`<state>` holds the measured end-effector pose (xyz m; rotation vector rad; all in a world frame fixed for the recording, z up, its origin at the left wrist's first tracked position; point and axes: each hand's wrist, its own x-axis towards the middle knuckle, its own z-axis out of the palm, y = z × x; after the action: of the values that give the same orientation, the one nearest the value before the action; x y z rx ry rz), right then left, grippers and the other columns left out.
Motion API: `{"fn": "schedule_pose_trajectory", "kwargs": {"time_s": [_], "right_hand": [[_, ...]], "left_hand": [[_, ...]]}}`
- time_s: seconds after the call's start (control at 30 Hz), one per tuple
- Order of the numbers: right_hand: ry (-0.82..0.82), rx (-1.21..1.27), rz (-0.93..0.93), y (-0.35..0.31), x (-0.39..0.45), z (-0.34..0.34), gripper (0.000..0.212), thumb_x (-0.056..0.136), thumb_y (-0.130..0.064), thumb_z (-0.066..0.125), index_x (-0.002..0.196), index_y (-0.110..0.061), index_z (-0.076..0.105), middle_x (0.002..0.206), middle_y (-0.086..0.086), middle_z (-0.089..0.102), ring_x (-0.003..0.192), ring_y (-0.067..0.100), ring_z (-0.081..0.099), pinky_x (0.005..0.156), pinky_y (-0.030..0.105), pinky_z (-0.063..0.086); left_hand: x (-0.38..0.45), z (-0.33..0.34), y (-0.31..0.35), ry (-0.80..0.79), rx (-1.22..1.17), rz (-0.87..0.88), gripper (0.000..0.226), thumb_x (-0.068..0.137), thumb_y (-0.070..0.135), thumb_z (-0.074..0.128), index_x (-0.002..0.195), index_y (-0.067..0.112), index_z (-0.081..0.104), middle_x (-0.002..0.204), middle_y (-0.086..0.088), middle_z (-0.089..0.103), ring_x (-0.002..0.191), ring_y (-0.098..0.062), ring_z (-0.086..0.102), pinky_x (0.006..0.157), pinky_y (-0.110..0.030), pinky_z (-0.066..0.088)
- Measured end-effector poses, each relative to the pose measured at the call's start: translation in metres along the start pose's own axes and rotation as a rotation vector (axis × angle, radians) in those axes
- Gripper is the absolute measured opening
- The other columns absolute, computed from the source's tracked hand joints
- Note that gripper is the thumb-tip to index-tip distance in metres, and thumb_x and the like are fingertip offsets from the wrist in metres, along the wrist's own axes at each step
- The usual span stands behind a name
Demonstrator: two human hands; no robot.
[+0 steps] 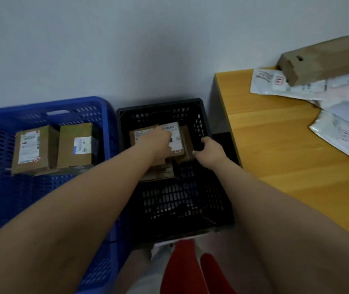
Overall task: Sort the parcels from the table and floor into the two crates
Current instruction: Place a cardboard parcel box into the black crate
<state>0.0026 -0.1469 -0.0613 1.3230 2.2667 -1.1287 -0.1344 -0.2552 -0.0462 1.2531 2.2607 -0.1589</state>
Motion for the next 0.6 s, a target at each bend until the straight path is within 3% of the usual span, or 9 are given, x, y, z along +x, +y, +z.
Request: {"fn": "schedule_pose_trajectory", "kwargs": {"time_s": [0.27, 0.6], "right_hand": [[0.195, -0.170, -0.124, -0.008, -0.096, -0.067, 0.048, 0.097, -0.024, 0.056, 0.139, -0.007, 0.042, 0.136, 0.015, 0.050, 0.123, 0.032, 0.049, 0.094, 0.038, 0.045], [0.349, -0.196, -0.102, 0.045, -0.162, -0.148, 0.047, 0.097, -0.026, 0.054, 0.140, -0.008, 0.043, 0.139, 0.014, 0.049, 0.125, 0.032, 0.048, 0.096, 0.041, 0.047]], "left_hand": [[-0.060, -0.065, 0.060, 0.172, 0.209, 0.198, 0.042, 0.099, 0.032, 0.046, 0.137, 0.014, 0.044, 0.135, -0.014, 0.042, 0.121, -0.033, 0.043, 0.092, -0.046, 0.046], [-0.092, -0.100, 0.175, 0.270, 0.268, 0.357, 0.033, 0.097, 0.029, 0.048, 0.126, 0.015, 0.051, 0.126, -0.012, 0.046, 0.116, -0.030, 0.046, 0.087, -0.041, 0.045]]}}
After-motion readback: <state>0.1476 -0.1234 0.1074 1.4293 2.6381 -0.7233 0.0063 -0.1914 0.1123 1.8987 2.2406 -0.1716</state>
